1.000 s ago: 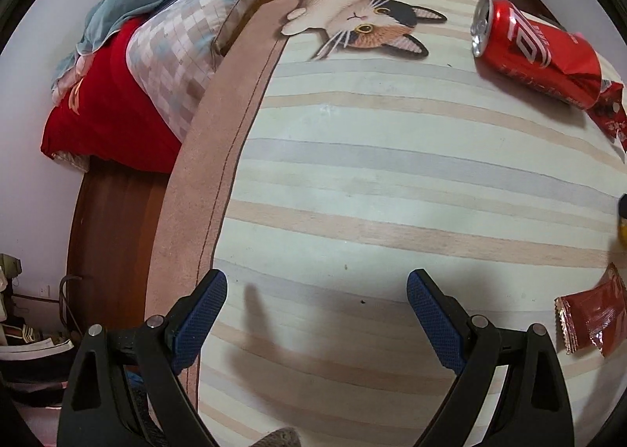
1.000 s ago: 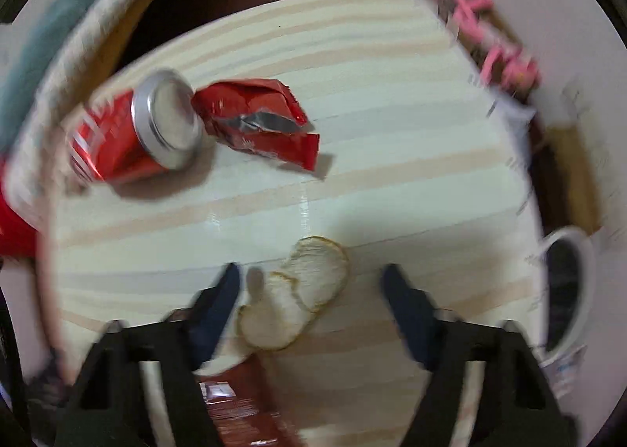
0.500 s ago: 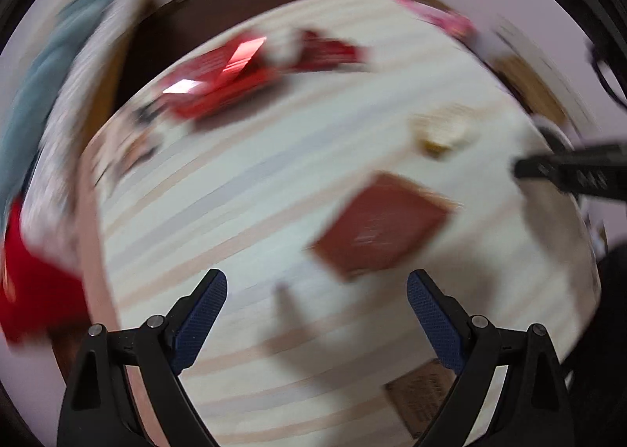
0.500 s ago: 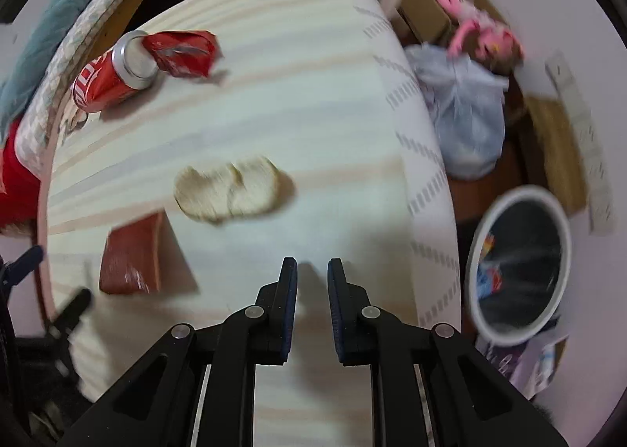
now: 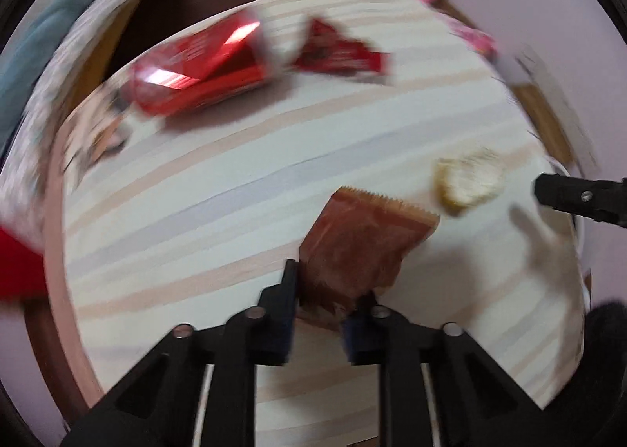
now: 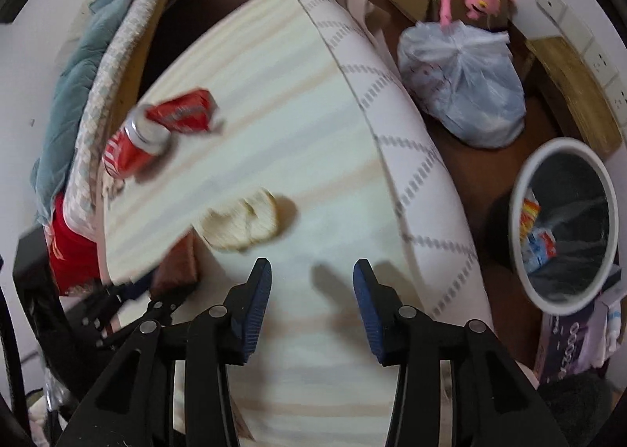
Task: Collect trash
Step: 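Grasp the brown snack packet with the left tool while the right tool grasps the bread piece, then carry the packet and bread over the bin and open both tools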
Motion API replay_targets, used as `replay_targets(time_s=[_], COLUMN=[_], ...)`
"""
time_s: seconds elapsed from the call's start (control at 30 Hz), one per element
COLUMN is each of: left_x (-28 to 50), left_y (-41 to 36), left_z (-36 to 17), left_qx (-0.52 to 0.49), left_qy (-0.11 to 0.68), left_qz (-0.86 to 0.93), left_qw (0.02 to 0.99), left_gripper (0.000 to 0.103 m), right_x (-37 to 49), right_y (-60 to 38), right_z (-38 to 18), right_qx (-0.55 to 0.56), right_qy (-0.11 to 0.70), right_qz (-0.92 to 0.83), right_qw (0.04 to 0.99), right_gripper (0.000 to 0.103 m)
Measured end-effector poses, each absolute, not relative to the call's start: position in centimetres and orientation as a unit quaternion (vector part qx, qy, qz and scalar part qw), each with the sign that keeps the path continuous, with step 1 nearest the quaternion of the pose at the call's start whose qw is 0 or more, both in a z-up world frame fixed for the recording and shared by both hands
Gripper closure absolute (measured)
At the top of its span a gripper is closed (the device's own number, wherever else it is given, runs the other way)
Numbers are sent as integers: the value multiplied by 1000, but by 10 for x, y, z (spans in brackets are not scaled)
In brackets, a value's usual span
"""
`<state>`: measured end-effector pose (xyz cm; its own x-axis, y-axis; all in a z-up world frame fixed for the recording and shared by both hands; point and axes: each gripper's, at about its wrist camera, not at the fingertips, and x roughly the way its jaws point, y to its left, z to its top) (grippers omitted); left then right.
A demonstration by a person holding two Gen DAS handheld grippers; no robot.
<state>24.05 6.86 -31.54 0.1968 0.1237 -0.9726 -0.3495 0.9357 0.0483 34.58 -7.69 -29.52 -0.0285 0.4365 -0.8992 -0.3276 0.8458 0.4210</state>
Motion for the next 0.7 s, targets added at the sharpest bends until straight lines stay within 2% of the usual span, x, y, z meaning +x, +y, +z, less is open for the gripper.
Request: replay_targets(time_s=[0.07, 0.3, 0.37, 0.4, 0.7], left_x=[227, 181, 168, 162, 127], left_y=[86, 122, 129, 131, 133], left_z=[-314, -309, -310, -310, -306], left_qx=[-123, -184, -190, -193, -203], left_qy=[602, 573, 571, 569, 560], left_qz=[193, 277, 290, 295, 313], left_qw=[765, 749, 744, 743, 739], left_gripper=[92, 95, 96, 96, 96], right_x=[350, 351, 337, 330, 236], right_y=[-63, -20, -5, 1, 30], right_z=[-296, -312, -306, -304, -285], right_qx=[41, -10, -55, -74, -144], right_qy=[659, 659, 637, 632, 613], right_qz=[277, 259, 273, 279, 358], right_qw=[699, 706, 719, 719, 690], right_gripper=[57, 58, 76, 95, 96])
